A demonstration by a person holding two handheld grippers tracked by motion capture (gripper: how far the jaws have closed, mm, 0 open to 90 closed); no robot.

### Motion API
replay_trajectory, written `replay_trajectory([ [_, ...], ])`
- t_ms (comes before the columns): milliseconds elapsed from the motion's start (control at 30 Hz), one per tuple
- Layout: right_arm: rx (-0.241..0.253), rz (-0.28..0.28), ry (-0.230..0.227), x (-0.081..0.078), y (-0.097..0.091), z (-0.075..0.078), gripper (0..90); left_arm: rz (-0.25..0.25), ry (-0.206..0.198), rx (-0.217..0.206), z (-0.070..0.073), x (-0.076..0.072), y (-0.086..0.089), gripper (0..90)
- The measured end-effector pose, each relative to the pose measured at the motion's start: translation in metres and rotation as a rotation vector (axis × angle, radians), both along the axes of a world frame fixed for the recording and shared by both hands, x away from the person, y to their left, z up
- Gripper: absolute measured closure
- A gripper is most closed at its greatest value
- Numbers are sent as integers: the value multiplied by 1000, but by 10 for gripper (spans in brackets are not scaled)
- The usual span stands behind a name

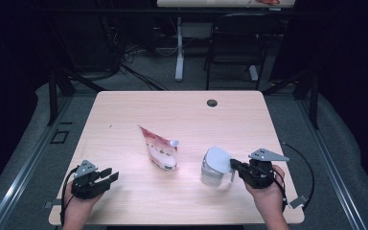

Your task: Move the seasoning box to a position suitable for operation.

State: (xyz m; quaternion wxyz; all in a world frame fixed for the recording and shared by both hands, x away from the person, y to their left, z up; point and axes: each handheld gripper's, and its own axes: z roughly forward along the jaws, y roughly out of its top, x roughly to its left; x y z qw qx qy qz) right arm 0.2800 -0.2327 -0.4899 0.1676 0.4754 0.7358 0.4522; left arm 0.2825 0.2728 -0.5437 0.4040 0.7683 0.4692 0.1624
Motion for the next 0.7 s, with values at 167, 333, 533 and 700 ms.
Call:
replay_trajectory([
  [167, 43, -13, 1, -1, -3, -3, 900, -2, 3, 4, 0, 0, 0, 622],
  [333, 105, -29, 17, -2, -7, -7, 900, -6, 1, 6, 0, 0, 0, 616],
  [533, 200, -31, 47, -2, -13, -12, 900, 4, -3, 3, -1, 0, 1, 606],
  [700, 246, -32, 65, -2, -15, -14, 900, 11, -3, 1, -1, 1, 1, 588],
])
